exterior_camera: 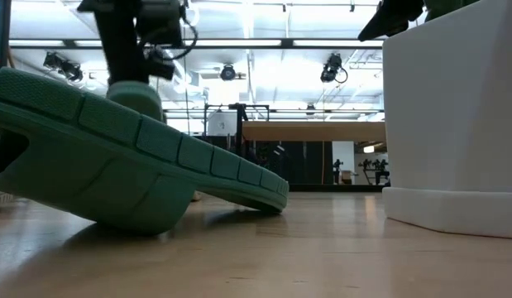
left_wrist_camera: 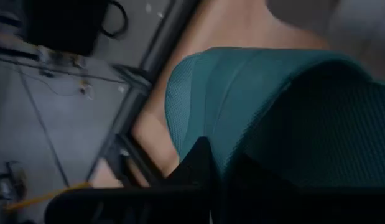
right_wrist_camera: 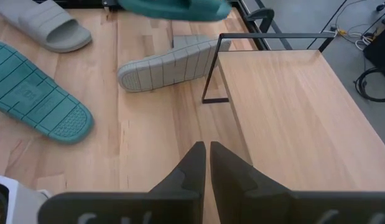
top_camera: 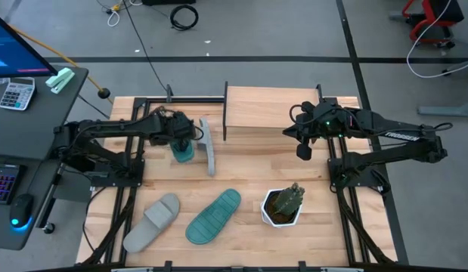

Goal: Pick and place slides into the shelf
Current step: Put the top green slides on the shelf

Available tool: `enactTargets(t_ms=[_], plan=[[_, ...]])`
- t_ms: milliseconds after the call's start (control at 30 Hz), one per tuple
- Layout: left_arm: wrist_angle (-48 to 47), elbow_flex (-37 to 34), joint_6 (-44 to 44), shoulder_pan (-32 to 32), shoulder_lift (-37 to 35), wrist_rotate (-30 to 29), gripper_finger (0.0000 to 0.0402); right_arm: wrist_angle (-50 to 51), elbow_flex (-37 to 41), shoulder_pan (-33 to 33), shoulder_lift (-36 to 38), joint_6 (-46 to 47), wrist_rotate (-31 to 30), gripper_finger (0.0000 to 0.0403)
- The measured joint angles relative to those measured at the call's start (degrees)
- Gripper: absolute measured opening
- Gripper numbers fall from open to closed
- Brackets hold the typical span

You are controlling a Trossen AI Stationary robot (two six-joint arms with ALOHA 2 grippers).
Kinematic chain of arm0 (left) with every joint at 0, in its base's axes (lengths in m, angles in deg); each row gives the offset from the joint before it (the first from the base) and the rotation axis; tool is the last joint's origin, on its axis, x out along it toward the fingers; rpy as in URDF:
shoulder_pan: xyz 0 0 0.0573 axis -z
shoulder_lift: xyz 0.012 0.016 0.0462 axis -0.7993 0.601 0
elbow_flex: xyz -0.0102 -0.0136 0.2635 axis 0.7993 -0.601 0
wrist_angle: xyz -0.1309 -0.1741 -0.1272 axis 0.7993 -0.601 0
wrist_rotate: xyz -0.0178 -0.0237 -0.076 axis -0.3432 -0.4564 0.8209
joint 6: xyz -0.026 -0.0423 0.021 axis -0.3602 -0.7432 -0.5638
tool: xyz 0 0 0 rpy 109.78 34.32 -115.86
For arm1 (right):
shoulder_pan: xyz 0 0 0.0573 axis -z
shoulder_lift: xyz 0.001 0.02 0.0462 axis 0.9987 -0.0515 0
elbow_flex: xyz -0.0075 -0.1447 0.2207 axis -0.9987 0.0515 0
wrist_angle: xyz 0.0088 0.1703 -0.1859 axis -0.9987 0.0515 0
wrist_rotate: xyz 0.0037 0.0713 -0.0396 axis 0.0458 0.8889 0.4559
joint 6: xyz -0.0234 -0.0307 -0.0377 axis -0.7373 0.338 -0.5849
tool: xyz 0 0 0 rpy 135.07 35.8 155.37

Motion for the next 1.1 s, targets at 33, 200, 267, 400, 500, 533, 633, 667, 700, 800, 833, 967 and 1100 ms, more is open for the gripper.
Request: enactTargets(t_ms=[33,200,267,400,500,533,633,667,700,800,833,967,1100], plan=[[-0.8,1.7,0.5,0.0,0.0,-1.0,0.0013,0.0,0.0,0.0,0.0,0.0,0.0,0.003],[0.4,9.7,8.0,0.0,0.0,-3.2,0.0013,0.1,0.0,0.0,0.0,0.0,0.0,0.003],[3.1,12.4,12.3,0.0,0.0,-4.1,0.0013,0.7,0.0,0.0,0.0,0.0,0.0,0.003],[11.7,15.9,24.5,0.0,0.0,-4.3,0.0013,2.7,0.0,0.0,0.0,0.0,0.0,0.003],[21.9,17.0,35.4,0.0,0.0,-2.6,0.0013,3.3,0.0,0.0,0.0,0.1,0.0,0.003],[25.2,17.0,38.7,0.0,0.0,-1.0,0.0013,3.5,0.0,0.0,0.0,0.1,0.0,0.003],[34.4,17.0,46.0,0.0,0.0,3.1,0.0013,3.5,0.0,0.0,0.0,0.6,0.0,0.003],[37.4,17.0,47.3,-0.2,0.0,3.9,0.0013,3.5,0.0,0.0,0.0,1.1,0.0,0.003],[40.2,17.0,48.1,-0.3,0.1,4.7,0.0013,3.5,0.0,0.0,0.0,1.3,0.0,0.003],[42.7,18.5,47.2,-1.0,1.5,6.5,0.0013,3.5,0.0,0.0,0.0,1.4,0.0,0.003],[42.1,19.6,46.2,-1.1,2.4,7.0,0.0013,3.5,0.0,0.0,0.0,1.4,0.0,0.003],[40.6,25.2,45.5,-1.6,7.6,8.1,0.0013,3.4,0.0,0.0,0.0,1.5,0.0,0.003],[38.2,31.2,46.3,-1.6,15.2,4.3,0.0013,3.4,0.0,0.0,0.0,2.3,0.0,0.003]])
